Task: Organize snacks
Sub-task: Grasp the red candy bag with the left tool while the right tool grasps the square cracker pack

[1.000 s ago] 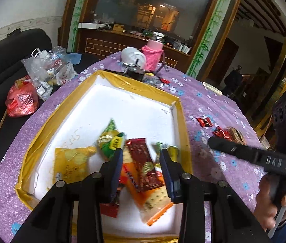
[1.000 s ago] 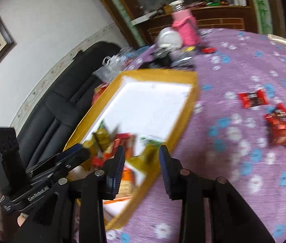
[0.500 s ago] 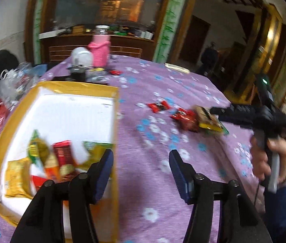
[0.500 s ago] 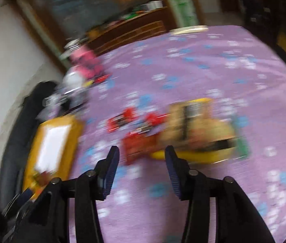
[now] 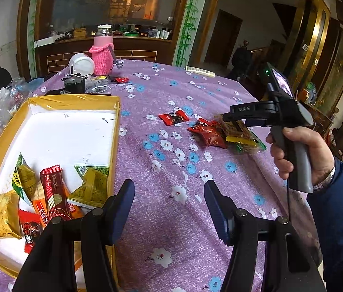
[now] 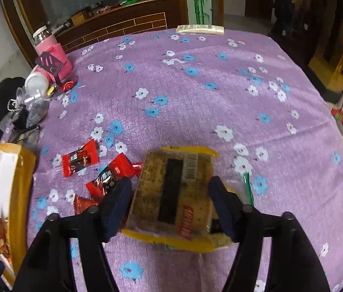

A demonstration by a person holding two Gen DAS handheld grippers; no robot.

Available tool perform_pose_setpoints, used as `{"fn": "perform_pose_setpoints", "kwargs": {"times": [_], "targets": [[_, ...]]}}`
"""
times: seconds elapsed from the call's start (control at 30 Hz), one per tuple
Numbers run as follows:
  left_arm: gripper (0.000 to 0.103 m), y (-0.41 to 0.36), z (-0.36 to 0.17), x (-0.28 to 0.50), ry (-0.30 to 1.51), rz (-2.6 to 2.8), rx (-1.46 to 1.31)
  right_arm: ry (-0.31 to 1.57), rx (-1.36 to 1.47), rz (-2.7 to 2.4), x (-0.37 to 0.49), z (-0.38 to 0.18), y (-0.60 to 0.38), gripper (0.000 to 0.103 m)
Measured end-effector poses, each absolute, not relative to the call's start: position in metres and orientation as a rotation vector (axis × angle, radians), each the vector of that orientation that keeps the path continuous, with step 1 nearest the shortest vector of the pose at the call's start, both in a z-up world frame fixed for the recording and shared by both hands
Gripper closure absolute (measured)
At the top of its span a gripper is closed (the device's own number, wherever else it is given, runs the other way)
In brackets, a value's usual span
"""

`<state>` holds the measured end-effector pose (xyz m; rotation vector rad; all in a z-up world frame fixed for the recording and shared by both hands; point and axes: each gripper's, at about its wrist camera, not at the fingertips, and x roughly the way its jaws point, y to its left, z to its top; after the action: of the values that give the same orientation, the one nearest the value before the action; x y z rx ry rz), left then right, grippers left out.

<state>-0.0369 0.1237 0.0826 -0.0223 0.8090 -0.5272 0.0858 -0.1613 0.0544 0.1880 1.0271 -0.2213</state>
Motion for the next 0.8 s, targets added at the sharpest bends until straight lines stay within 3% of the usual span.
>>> {"fn": "perform_pose_setpoints", "kwargs": {"times": [0.3,0.33,0.7,0.8], "targets": [[0.041,0.125,0.08,-0.037,0.817,-0.528,-0.025,1.084,0.082,-0.298,0.095,0.031,-0.155,0.03],[0.041,0.124,0.08,-0.037,0.816,-0.528,-0.022,1.064,0.096,-0.295,0.091,0.034,-0.156,0.033],[0.041,0.116,0.078,-0.029,0.843,-0.528,-0.01,1.031,0.186,0.186,0.026,0.056,-0.119,0.034],[0.041,0.106,0.079,-0.024,0.862,-0.538,0.01,0.92,0.176,0.148,-0.002,0.081,-0.13,0.034]]}}
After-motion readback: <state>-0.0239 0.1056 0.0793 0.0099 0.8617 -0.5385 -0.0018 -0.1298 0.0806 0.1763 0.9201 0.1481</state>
